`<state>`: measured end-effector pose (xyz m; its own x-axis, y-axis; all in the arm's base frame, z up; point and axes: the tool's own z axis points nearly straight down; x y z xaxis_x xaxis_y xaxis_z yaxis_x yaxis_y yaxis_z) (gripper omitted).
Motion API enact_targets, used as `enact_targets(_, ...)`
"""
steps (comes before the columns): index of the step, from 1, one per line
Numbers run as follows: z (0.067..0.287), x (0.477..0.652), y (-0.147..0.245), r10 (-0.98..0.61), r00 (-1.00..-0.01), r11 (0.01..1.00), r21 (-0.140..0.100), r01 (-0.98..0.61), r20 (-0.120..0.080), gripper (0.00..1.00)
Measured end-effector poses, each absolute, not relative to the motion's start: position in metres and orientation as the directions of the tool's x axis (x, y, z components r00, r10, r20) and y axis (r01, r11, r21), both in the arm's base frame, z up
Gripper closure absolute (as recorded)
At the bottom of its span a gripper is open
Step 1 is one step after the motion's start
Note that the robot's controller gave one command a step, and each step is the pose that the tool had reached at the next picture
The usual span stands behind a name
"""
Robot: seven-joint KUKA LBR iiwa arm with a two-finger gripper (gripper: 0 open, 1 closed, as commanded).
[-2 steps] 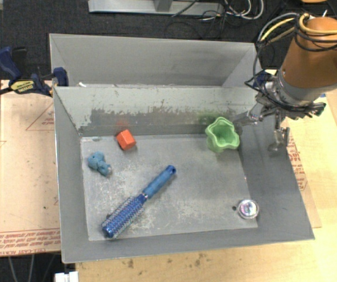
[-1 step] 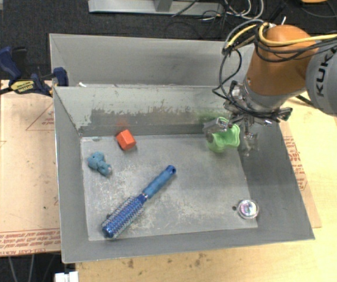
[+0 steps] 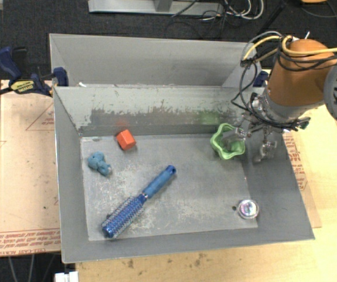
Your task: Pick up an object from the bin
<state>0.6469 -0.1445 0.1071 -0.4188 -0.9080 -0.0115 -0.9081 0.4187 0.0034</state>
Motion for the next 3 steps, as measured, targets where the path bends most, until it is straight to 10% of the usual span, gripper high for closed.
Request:
enact_targets(1,0.106,0.646,-0.146,-0.911,-0.413,0.413,0.0,-0.911,-0.004,1.0)
enact_targets(2,0.074,0.648,-0.095,-0.922,-0.387,0.387,-0.005,-0.922,-0.004,1.0)
enact_targets(3,0.171,0.654,-0.108,-0.905,-0.425,0.425,-0.011,-0.905,-0.005,1.0)
